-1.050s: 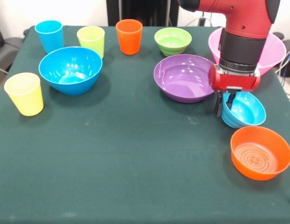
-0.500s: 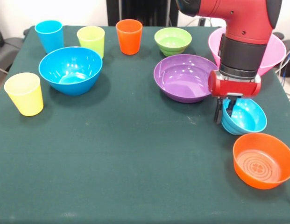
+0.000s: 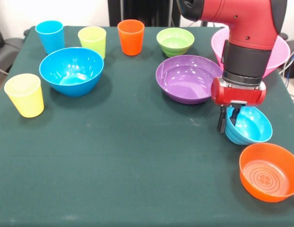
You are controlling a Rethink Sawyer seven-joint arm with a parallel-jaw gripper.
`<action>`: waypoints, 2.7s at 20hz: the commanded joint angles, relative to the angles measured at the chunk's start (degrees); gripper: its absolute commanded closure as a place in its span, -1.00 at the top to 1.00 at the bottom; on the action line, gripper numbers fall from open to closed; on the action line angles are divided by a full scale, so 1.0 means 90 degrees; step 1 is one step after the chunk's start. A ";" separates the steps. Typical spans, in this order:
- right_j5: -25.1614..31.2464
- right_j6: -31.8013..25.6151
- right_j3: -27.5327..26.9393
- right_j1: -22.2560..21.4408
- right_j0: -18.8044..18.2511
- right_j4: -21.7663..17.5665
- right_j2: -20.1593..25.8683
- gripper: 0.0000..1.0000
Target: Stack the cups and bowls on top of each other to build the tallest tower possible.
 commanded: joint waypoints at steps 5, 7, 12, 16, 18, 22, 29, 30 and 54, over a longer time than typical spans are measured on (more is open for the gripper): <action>-0.0242 0.0645 -0.0022 0.1011 -0.0288 -0.0153 0.0503 -1.00; -0.0230 0.0610 -0.0009 0.0998 -0.0308 -0.0157 0.0523 -1.00; -0.0332 0.0521 -0.0008 0.0990 -0.0327 -0.0243 0.0532 1.00; -0.0284 0.0594 0.0011 0.0998 -0.0324 -0.0166 0.0530 1.00; -0.0273 0.0590 0.0000 0.1003 -0.0323 -0.0162 0.0529 1.00; -0.0272 0.0587 0.0026 0.0994 -0.0328 -0.0160 0.0537 1.00; -0.0311 0.0556 -0.0051 0.1048 -0.0358 -0.0190 0.0483 1.00; -0.0311 0.0544 -0.0075 0.1053 -0.0354 -0.0200 0.0452 1.00; -0.0058 -0.0191 -0.0356 0.0921 -0.0975 -0.0768 0.0603 1.00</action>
